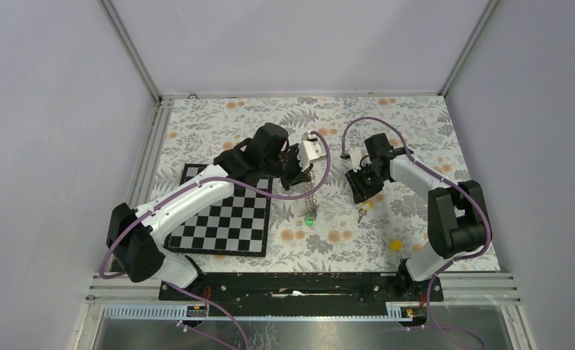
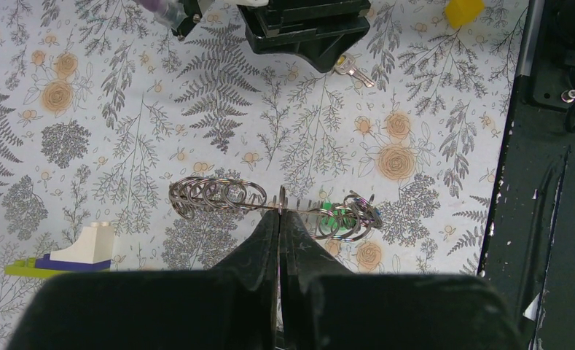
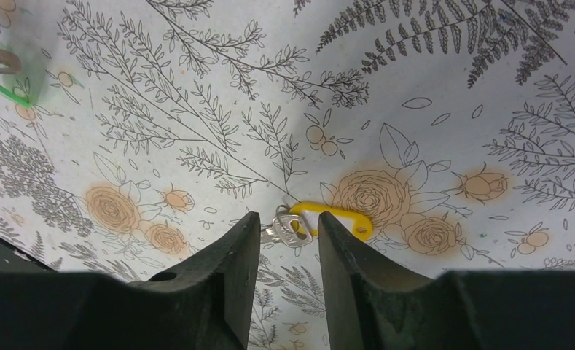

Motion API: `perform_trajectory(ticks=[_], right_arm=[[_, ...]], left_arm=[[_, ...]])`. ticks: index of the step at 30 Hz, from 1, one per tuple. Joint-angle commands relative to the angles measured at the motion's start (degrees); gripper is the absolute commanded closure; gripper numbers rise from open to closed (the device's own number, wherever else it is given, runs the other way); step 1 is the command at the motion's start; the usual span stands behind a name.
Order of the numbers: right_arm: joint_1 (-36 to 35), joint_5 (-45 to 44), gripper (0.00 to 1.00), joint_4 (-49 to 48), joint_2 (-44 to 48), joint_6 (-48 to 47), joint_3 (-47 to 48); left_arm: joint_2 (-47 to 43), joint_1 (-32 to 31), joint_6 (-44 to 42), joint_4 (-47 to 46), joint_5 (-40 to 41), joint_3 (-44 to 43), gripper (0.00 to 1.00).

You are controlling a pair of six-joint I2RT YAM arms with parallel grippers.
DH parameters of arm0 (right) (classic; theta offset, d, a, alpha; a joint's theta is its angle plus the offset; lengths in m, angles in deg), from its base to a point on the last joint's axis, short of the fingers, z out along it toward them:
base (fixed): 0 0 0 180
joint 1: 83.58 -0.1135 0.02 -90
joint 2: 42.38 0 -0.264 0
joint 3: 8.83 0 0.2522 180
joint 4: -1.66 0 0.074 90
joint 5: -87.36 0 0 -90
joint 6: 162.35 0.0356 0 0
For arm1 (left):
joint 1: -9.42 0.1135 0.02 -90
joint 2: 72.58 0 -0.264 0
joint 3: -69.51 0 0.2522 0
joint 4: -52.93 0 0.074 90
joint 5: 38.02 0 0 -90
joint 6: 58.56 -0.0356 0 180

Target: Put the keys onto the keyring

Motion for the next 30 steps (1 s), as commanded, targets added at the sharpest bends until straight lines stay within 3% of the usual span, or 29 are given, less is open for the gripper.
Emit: perform_trajectory(ticks=[1, 16, 30], right_arm=[[-1.76, 0.2, 0.58, 1.94, 1.04, -5.77, -0.13], [-9.07, -10.99, 0.59, 5.39, -3.47, -11.8, 1.62], [-9.74, -11.45, 0.66, 5.17, -6.35, -12.4, 2.96]], left_arm=[[-0.9, 0.19, -0.39, -2.65, -0.84, -3.04, 1.0], [-1.96, 0.19, -0.91, -2.51, -0.34, -2.32, 1.0], [-2.49, 0.19, -1.32, -2.56, -0.31, -1.78, 1.0]])
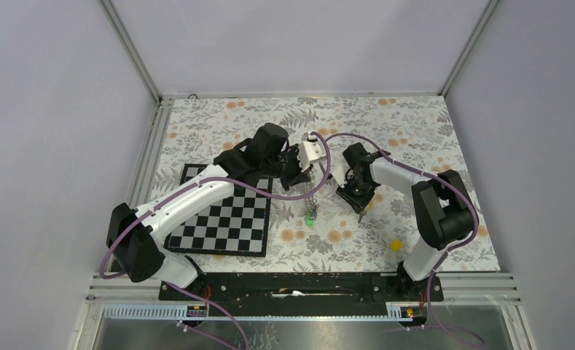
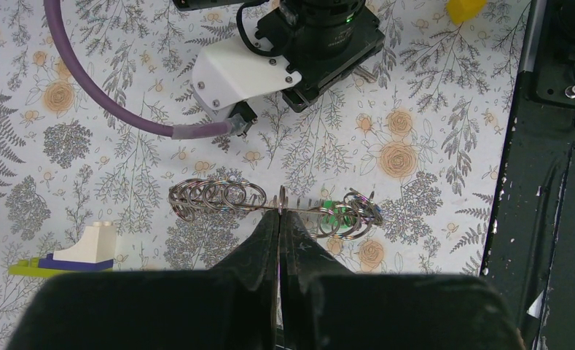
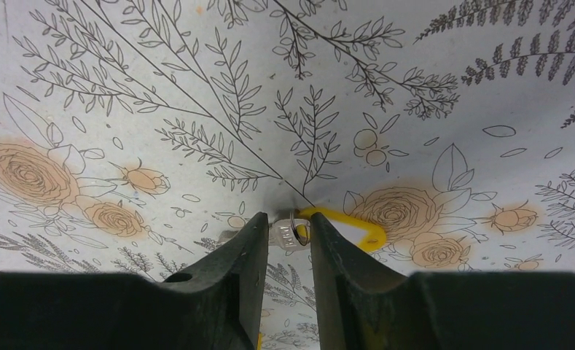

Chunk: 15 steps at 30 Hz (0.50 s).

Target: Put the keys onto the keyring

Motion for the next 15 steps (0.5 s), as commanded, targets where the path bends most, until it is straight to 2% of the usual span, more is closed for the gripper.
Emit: perform_trajectory(ticks=[1, 9, 15], right_arm=[[-0.73, -0.6, 0.66, 0.8, -1.08, -0.89, 2.3], [-0.75, -0.33, 0.85, 0.92, -1.49, -1.05, 2.76], [-0.76, 0.13, 0.93, 0.91, 0.84, -1.78, 3.04]], left_arm=[[-2.49, 0.19, -0.59, -2.86, -0.39, -1.82, 1.0], [-2.58, 0.19, -0.65, -2.86, -0.4, -1.57, 1.0], [-2.66, 0.19, -0.78, -2.86, -0.36, -1.38, 1.0]])
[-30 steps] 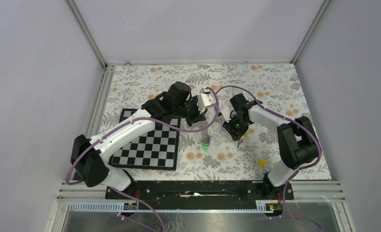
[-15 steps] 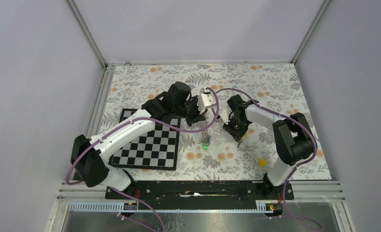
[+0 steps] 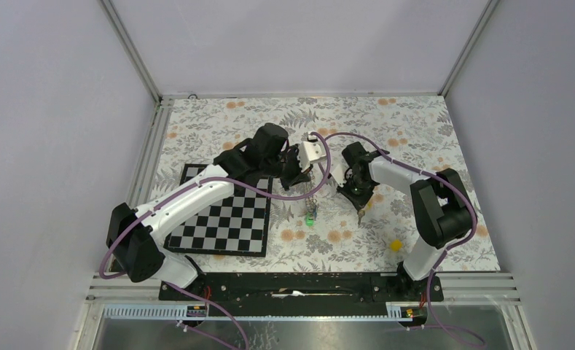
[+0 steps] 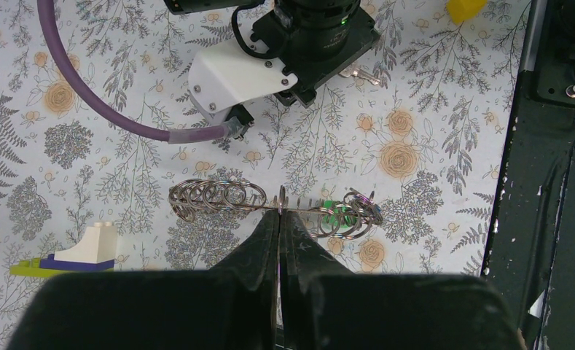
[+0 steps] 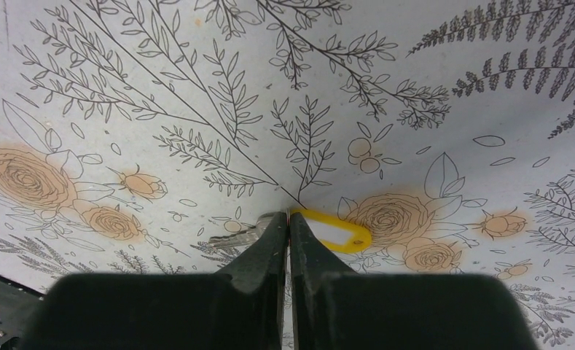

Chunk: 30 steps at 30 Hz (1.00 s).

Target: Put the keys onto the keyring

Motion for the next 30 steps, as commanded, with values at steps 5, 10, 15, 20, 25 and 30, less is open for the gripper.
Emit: perform_trajectory(ticks=[5, 10, 15, 20, 25, 30], right_arm=[[-0.01, 3.45, 0.98, 0.15, 7.5, -1.31, 1.41], [4.49, 15.52, 0.99, 0.27, 15.55, -2.95, 0.98], [9.99, 31.83, 1.0, -2.55, 26.78, -8.88, -4.0], [10.27, 40.89, 1.0, -8.73, 34.66, -8.41, -8.82], [10.36, 49.48, 1.0, -9.67, 35.0, -6.21, -8.32], [10.36, 56.59, 1.0, -10.71, 35.03, -4.88, -7.58]], left_arm=[[-2.76, 0.19, -0.8, -2.87, -0.17, -1.13, 1.0], [-2.67, 0.19, -0.91, -2.94, -0.58, -0.88, 1.0], [-2.63, 0.19, -1.58, -3.21, -2.7, -0.43, 1.0], [-2.0, 0.1, -2.1, -3.21, -5.18, -0.3, 1.0], [-1.33, -0.39, -2.25, -3.21, -6.08, -0.13, 1.0], [-0.94, -1.32, -1.97, -3.21, -8.05, 0.42, 1.0]])
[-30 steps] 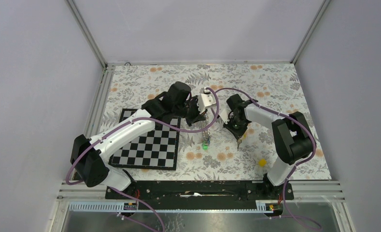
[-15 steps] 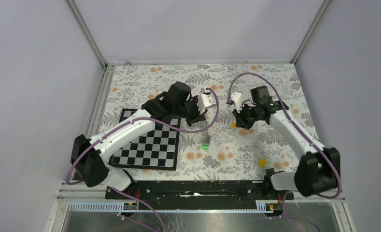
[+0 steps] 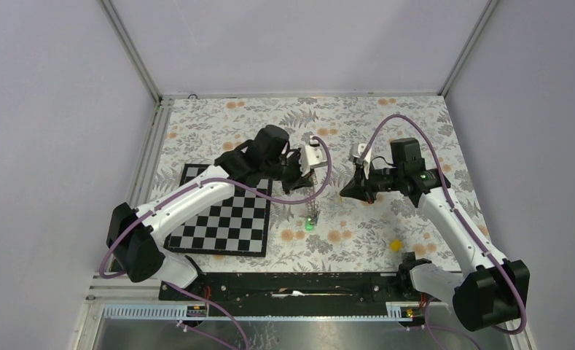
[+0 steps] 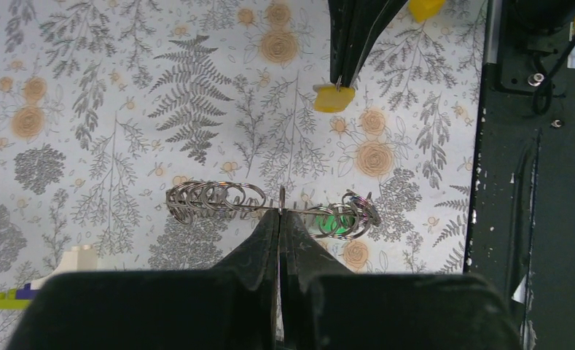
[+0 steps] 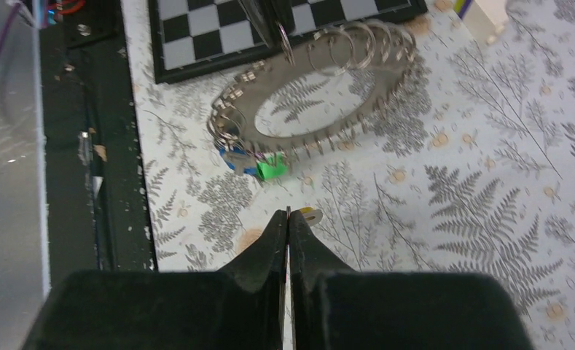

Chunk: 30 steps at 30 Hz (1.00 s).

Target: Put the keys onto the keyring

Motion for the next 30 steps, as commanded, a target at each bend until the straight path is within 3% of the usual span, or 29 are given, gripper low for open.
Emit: perform_trajectory(ticks=[1, 7, 11, 17, 30], right_arm=[[0.0, 10.91, 1.0, -2.95, 0.29, 2.05, 0.86], [0.0, 14.74, 1.0, -6.78, 0.18, 7.7, 1.35], [0.0, 4.01, 1.0, -6.58, -0.01, 11.7, 1.24], [0.07, -12.22, 1.0, 3.58, -1.71, 7.92, -0.85], [0.61, -19.57, 0.99, 9.72, -16.71, 2.28, -3.84]], left_arm=[[-0.87, -1.01, -0.5, -3.14, -4.49, 0.12, 1.0], [-0.14, -2.58, -0.2, -3.14, -6.58, 0.11, 1.0], [-0.24, -2.92, 0.52, -3.19, -5.21, 0.08, 1.0], [-1.94, -2.93, 0.86, -4.55, -2.93, 1.56, 1.0], [-1.87, -2.89, 1.12, -4.55, -2.1, 1.17, 1.0]])
